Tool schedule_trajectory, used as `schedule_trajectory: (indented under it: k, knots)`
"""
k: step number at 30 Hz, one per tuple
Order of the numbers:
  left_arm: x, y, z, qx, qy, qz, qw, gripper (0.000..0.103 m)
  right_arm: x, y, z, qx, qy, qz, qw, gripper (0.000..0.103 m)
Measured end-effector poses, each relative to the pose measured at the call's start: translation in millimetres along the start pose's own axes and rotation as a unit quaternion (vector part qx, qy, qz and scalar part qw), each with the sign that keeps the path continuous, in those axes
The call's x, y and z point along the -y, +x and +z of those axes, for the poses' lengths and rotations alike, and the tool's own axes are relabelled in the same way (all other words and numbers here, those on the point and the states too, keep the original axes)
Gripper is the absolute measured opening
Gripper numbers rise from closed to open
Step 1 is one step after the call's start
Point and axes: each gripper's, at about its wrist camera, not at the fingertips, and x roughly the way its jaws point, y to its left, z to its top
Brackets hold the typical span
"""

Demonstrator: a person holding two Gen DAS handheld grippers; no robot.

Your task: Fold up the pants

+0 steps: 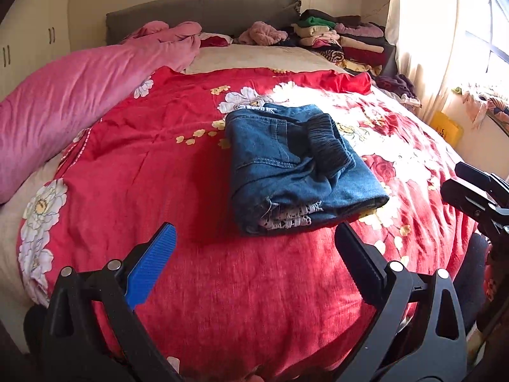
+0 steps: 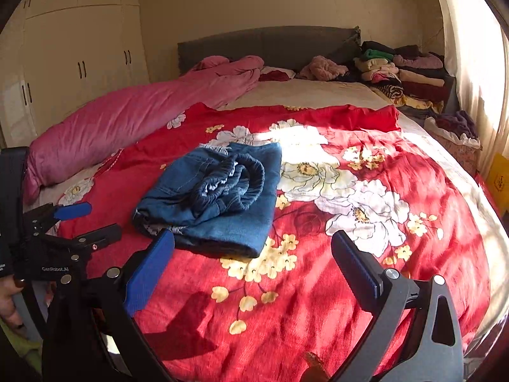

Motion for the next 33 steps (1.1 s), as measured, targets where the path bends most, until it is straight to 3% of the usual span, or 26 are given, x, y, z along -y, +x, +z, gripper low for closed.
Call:
schedule_trajectory:
  k: [6, 11, 33]
  knots:
    - [-3.6, 15.8, -11.4, -0.025, -0.007, 0.007, 0.9996, 0.093, 0.9, 17.2, -12.1, -0.029, 0.004, -0.009, 1.0, 0.098]
    - [-5.8, 19.9, -14.4, -0.035, -0.012, 0.003, 0.9993, 0.094, 3.6, 17.2, -11.6, -0.027, 0.008, -0.01, 1.0, 0.098]
    - [-8.6, 15.4, -11.3, -0.039, -0.019, 0.017, 0.9989, 0.093, 6.1, 16.9, -11.5, -0.027, 0.01, -0.008, 1.0, 0.098]
